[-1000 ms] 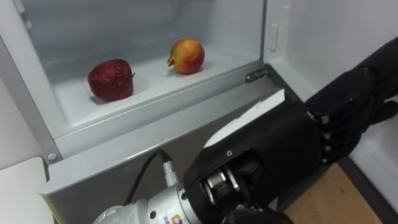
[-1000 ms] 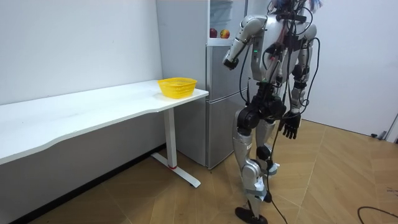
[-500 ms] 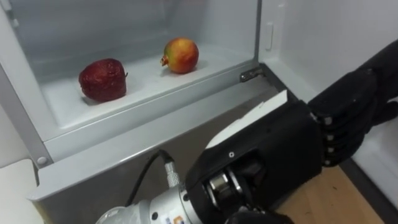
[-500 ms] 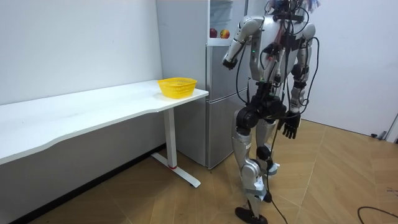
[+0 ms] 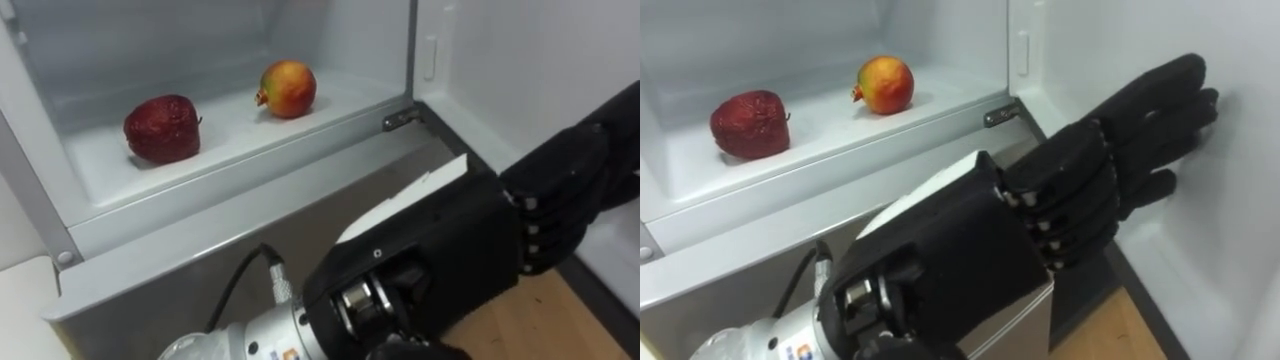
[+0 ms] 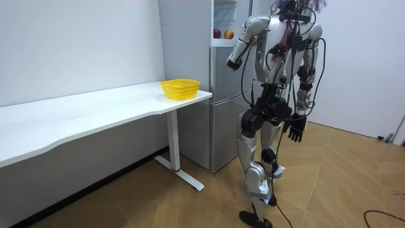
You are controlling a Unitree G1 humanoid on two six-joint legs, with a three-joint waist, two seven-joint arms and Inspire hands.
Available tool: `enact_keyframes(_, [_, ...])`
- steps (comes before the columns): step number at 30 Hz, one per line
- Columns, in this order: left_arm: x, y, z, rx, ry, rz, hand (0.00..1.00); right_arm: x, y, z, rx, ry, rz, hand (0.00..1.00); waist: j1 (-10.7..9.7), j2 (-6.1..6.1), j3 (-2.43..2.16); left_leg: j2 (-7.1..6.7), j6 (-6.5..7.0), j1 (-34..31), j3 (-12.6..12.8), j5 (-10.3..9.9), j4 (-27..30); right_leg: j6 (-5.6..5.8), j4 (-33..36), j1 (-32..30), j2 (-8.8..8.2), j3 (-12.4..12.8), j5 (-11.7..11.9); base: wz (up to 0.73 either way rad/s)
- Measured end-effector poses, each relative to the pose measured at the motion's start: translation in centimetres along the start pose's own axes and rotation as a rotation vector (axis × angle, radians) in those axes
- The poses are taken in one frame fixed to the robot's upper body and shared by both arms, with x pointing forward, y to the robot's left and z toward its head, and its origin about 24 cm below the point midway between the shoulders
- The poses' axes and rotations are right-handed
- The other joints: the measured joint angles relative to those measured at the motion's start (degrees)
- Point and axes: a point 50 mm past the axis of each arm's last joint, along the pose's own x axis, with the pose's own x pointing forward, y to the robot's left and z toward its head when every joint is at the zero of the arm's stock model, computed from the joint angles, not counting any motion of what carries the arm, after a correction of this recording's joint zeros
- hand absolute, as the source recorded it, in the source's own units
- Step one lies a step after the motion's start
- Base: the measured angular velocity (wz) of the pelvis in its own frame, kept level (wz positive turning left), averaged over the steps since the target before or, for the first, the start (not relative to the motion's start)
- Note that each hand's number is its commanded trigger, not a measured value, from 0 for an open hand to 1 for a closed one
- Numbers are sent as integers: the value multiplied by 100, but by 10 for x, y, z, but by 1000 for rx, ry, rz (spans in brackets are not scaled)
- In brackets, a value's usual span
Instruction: Retrieve from the upper fridge
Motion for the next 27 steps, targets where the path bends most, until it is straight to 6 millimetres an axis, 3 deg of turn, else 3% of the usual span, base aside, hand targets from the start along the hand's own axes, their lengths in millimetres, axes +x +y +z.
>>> enact_keyframes(2, [-2,4,5,25,-10,17,0,0,0,-2,0,6,-6,0,61,37,-25,15,0,-26,-5,0,2,-10,0,-5,-4,-76,7,13])
enact_keyframes(6, [-10,10,11,58,-15,58,0,0,-1,-6,0,17,-9,0,267,39,-29,43,0,-58,-192,0,1,-27,-1,21,-13,-254,16,22])
enact_keyframes(8, [-14,11,15,73,-19,75,0,-1,-4,-5,-2,12,-20,0,598,23,-18,46,0,-56,-319,0,6,-43,2,29,-7,-291,23,9])
enact_keyframes(12, [-22,15,20,98,-38,122,0,-1,-9,5,14,-33,-48,0,783,13,-17,43,0,-144,-541,1,6,-46,-14,62,-90,-594,14,46])
enact_keyframes(14, [-29,19,23,112,-42,159,0,-1,-9,8,19,-57,-56,0,1017,-23,-15,45,0,-160,-679,1,-1,-47,-10,81,-108,-726,15,35])
enact_keyframes(19, [-37,23,31,130,-66,205,0,-1,-7,9,11,-60,-55,0,1374,-77,-58,37,0,-239,-880,1,26,-29,-96,98,-143,-915,10,31])
enact_keyframes(22, [-43,29,37,164,-79,240,0,-1,-5,8,-16,-64,-57,0,1419,-67,-65,21,0,-250,-983,1,47,-18,-107,143,-177,-1013,18,17])
enact_keyframes(27, [-49,29,37,168,-79,271,0,0,-1,4,-68,-47,-49,0,1408,-38,-119,24,0,-266,-1019,2,47,-23,-96,180,-192,-1109,26,4])
